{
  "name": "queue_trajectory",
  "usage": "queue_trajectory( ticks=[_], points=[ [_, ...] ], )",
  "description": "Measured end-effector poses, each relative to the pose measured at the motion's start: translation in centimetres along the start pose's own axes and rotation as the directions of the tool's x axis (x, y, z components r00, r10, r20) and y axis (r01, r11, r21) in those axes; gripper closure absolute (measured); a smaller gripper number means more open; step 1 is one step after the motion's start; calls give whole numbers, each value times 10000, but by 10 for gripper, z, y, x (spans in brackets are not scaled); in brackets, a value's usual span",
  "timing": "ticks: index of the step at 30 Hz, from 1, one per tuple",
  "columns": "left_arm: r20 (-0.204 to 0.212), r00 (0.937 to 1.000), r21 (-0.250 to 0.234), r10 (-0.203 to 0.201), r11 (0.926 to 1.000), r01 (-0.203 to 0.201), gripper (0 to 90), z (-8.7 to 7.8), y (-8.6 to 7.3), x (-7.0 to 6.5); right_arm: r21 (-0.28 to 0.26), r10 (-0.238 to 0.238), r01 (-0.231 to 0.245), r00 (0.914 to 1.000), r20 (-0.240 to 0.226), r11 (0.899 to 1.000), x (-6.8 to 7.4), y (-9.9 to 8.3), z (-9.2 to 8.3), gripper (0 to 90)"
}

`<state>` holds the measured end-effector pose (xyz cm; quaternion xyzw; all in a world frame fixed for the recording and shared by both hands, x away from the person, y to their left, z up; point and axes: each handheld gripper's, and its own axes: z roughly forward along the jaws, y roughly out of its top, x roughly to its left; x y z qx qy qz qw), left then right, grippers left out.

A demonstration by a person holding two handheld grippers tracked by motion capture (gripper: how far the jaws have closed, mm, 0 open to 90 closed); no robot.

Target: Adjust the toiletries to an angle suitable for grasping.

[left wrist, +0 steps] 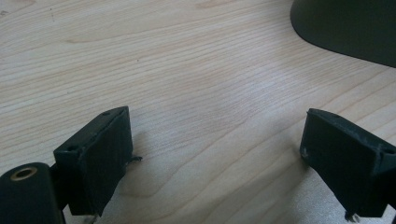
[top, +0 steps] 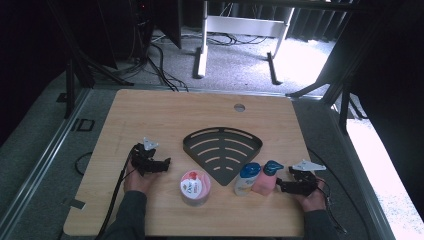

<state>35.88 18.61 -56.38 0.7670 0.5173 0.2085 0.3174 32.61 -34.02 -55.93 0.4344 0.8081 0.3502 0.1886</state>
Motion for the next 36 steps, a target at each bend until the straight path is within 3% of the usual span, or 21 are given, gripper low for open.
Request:
queue_trajectory(
  ticks=[4,6,9,10,12,14,16,21,23,25,27,32,35,36],
  points=[
    [-54,10000,-30,-57,10000,57,100,0,0,0,-5,-10,10,10000,-4,10000,0,0,0,206],
    [-258,9993,-131,-267,9996,264,170,-2,0,-1,-5,-4,4,10000,-5,10000,0,0,0,206],
    [-257,9993,-129,-266,9996,263,278,-3,1,-2,-5,-3,3,10000,-4,10000,0,0,0,206],
    [-117,9998,-152,-172,9997,170,278,-5,0,-3,-5,-3,3,10000,-4,10000,0,0,0,206],
    [33,10000,-109,-74,9999,75,362,-7,0,-6,-5,0,0,10000,-5,10000,0,0,0,206],
    [492,9984,105,-275,9996,270,402,-10,2,-7,-6,-6,6,10000,-6,10000,0,0,0,206],
    [764,9969,246,-192,9995,174,451,-12,3,-9,-3,-5,5,10000,-10,10000,0,0,0,204],
    [1261,9916,-165,299,9995,-281,544,-25,5,-17,3,-14,14,10000,-28,10000,0,0,0,201],
    [1581,9860,-422,531,9980,-470,572,-34,7,-21,3,-13,13,10000,-30,10000,0,0,0,200],
    [2142,9748,-687,615,9965,-478,575,-42,8,-26,5,-22,22,10000,-40,10000,0,0,0,198],
    [2286,9693,-900,907,9934,-717,585,-49,10,-32,6,-31,31,10000,-45,10000,0,0,0,198],
    [2671,9561,-1306,1207,9875,-882,626,-67,13,-44,4,-30,30,10000,-43,10000,0,0,0,198],
    [3322,9351,-1400,1232,9869,-803,629,-76,15,-49,2,-32,32,10000,-43,10000,0,0,0,198],
    [3373,9314,-1469,1370,9849,-917,622,-79,16,-51,4,-35,35,10000,-43,10000,0,0,0,198]
  ],
)
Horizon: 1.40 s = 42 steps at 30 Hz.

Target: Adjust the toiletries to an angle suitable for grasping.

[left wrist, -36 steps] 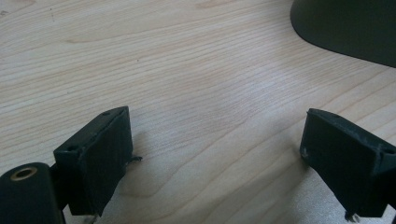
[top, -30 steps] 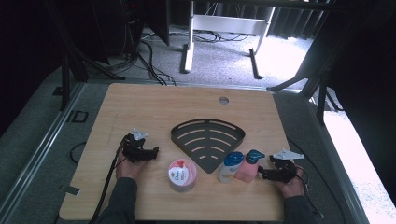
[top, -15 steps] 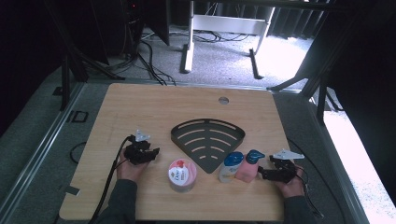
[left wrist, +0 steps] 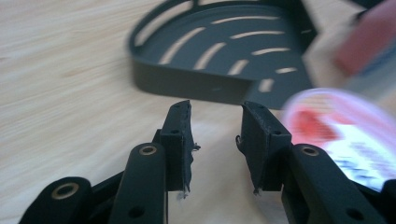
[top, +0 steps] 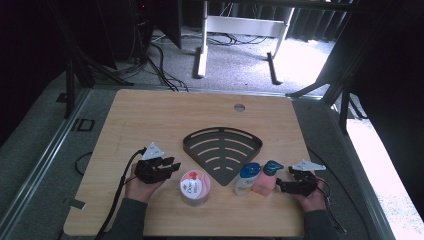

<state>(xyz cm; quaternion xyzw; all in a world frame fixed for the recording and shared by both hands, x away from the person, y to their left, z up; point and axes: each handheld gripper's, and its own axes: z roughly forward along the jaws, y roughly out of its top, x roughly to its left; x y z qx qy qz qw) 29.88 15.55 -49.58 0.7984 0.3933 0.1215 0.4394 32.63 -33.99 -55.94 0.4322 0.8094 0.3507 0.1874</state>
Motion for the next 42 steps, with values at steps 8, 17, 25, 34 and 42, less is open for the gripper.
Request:
queue_trajectory(
  ticks=[8,17,25,34,42],
  points=[
    [558,9968,473,573,9971,-599,660,-1,1,-19,2,3,-3,10000,0,10000,0,0,0,198],
    [739,9917,1067,1056,9878,-1132,760,1,-2,-26,4,-7,7,10000,-1,10000,0,0,0,198],
    [1021,9864,1373,1287,9803,-1421,837,-6,-3,-25,4,-8,8,10000,-3,10000,0,0,0,197],
    [978,9842,1581,1473,9741,-1616,840,-11,-3,-27,7,-1,1,10000,0,10000,0,0,0,198],
    [910,9843,1711,1511,9714,-1649,835,-21,-8,-27,2,-18,18,10000,0,10000,0,0,0,198]
  ],
)
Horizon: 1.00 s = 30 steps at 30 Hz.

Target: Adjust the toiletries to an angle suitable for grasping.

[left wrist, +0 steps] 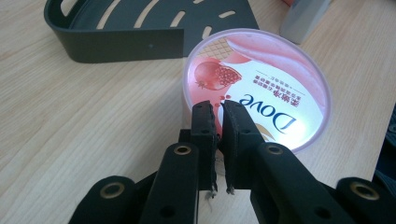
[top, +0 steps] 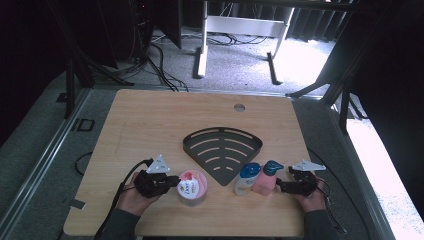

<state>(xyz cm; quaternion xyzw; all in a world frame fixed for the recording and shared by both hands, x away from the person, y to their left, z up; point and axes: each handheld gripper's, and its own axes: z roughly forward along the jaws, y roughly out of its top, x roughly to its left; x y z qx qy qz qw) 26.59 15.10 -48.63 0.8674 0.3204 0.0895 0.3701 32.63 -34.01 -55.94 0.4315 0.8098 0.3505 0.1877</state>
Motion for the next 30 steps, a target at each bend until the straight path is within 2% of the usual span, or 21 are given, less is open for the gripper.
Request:
queue_trajectory(
  ticks=[8,18,22,24,26,30],
  points=[
    [-109,9998,-38,-194,9998,194,829,-12,-12,-2,-9,1,-1,10000,-1,10000,0,0,0,198],
    [-245,9984,-14,-501,9987,501,829,-26,-26,3,16,-32,32,10000,-9,10000,1,-1,-1,202],
    [-494,9970,54,-599,9982,603,829,-29,-29,4,9,-37,37,10000,-7,10000,1,-1,-1,205],
    [-473,9962,10,-736,9973,738,801,-29,-29,6,-57,-79,78,10000,-53,10000,1,-2,-3,272],
    [-403,9949,-102,-929,9957,926,795,-28,-30,8,-100,-206,204,9997,-166,9997,3,-2,-5,395],
    [-546,9963,-207,-665,9976,654,772,-27,-23,4,-98,-312,310,9992,-259,9995,8,-1,-9,583]
  ],
)
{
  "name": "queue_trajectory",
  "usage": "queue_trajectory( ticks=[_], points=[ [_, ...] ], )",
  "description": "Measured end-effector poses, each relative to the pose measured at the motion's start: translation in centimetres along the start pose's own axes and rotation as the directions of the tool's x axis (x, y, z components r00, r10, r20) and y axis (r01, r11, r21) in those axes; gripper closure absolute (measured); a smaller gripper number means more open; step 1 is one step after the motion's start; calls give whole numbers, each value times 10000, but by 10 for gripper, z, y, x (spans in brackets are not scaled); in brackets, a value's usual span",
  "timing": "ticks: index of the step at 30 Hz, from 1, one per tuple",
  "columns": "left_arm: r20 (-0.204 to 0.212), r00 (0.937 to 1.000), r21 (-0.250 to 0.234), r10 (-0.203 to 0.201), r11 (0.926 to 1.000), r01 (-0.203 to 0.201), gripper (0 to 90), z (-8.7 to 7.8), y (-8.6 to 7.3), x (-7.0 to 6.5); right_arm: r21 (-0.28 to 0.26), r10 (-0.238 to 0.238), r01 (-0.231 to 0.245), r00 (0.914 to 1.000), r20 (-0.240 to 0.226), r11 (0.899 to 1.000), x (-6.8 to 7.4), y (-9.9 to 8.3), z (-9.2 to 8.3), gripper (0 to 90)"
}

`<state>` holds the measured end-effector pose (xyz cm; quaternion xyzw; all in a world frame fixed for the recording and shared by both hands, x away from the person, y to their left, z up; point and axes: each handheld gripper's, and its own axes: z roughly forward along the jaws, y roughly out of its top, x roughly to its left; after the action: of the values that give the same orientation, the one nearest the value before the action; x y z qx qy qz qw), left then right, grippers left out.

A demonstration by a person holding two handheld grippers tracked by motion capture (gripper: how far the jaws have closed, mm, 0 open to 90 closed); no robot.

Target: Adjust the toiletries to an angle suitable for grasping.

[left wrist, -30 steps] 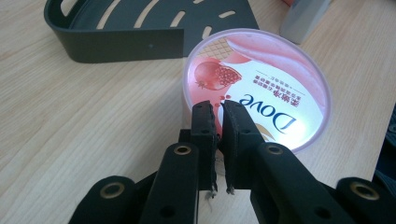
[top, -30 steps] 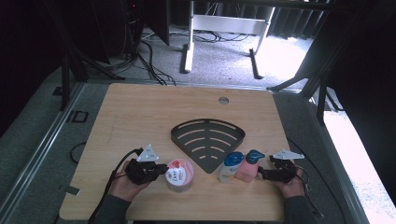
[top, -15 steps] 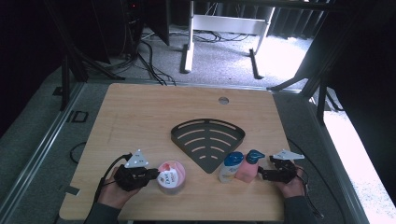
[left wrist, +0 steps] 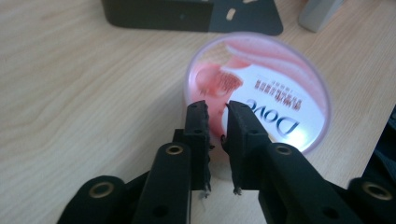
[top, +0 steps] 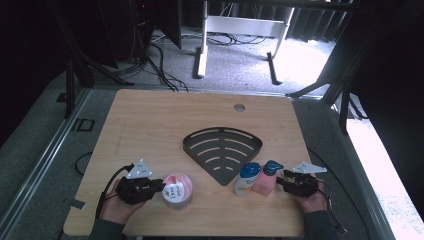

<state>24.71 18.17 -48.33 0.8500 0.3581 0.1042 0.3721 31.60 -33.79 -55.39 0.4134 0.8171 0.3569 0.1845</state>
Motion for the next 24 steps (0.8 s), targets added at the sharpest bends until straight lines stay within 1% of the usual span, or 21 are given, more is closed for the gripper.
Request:
queue_trajectory(
  ticks=[1,3,6,8,12,14,16,21,24],
  points=[
    [59,9999,-78,85,9999,-84,771,0,2,-1,-53,5,-6,10000,-28,10000,1,1,-1,614],
    [26,9995,-61,315,9995,-314,770,1,8,-4,-181,12,-13,10000,-73,9998,3,2,-4,652],
    [76,9987,-176,507,9986,-505,768,3,17,-8,-442,2,-8,9999,-131,9990,6,3,-9,689],
    [127,9978,-213,652,9977,-649,769,5,24,-11,-633,81,-95,9997,-220,9980,6,4,-12,701],
    [346,9943,-295,1012,9945,-1002,766,14,39,-18,-953,406,-466,9971,-645,9944,5,5,-14,695],
    [475,9915,-312,1209,9923,-1195,760,20,46,-24,-979,470,-542,9961,-740,9937,5,5,-14,695],
    [669,9881,-298,1386,9901,-1369,749,28,51,-30,-980,437,-514,9959,-794,9939,5,5,-13,695],
    [1050,9839,-361,1448,9892,-1417,725,45,58,-40,-990,378,-462,9957,-844,9940,7,7,-12,696],
    [1158,9829,-364,1431,9895,-1398,719,51,61,-42,-1031,382,-476,9951,-911,9935,7,8,-12,721]
  ],
)
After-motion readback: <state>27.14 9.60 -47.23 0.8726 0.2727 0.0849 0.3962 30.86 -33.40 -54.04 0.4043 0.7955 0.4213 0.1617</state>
